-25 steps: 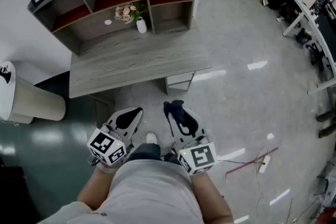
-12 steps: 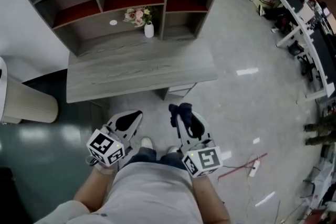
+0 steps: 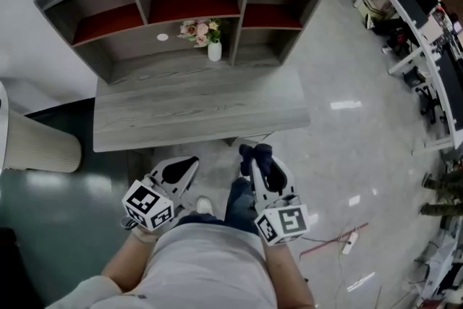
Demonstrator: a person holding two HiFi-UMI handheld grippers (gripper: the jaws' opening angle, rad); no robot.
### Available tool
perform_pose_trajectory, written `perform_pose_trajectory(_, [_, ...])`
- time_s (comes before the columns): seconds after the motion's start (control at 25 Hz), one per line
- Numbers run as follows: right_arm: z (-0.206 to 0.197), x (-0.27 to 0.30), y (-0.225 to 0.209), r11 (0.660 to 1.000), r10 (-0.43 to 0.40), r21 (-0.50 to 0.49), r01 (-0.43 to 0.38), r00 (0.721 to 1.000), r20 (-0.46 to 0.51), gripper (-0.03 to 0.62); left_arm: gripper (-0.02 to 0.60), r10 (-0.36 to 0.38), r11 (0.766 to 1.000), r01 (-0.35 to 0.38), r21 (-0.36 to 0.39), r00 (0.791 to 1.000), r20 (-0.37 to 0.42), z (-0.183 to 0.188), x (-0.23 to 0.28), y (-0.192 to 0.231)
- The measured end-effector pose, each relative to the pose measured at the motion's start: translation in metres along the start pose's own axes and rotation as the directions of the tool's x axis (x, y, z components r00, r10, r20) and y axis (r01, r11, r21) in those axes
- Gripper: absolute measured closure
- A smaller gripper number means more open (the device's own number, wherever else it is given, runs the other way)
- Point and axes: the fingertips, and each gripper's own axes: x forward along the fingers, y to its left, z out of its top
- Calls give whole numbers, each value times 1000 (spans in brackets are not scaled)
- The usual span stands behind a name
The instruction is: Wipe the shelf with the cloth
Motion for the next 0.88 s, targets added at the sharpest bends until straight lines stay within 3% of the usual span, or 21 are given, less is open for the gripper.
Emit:
perform_pose_trajectory(0.44, [24,126,-84,987,155,52,-154,988,-20,497,566,131,991,-131,9,991,-21,51,106,69])
perform_pose_trajectory(0.88, [68,218,-168,941,338,41,-336,940,-52,497,566,280,960,-280,-28,960,10,110,219,114])
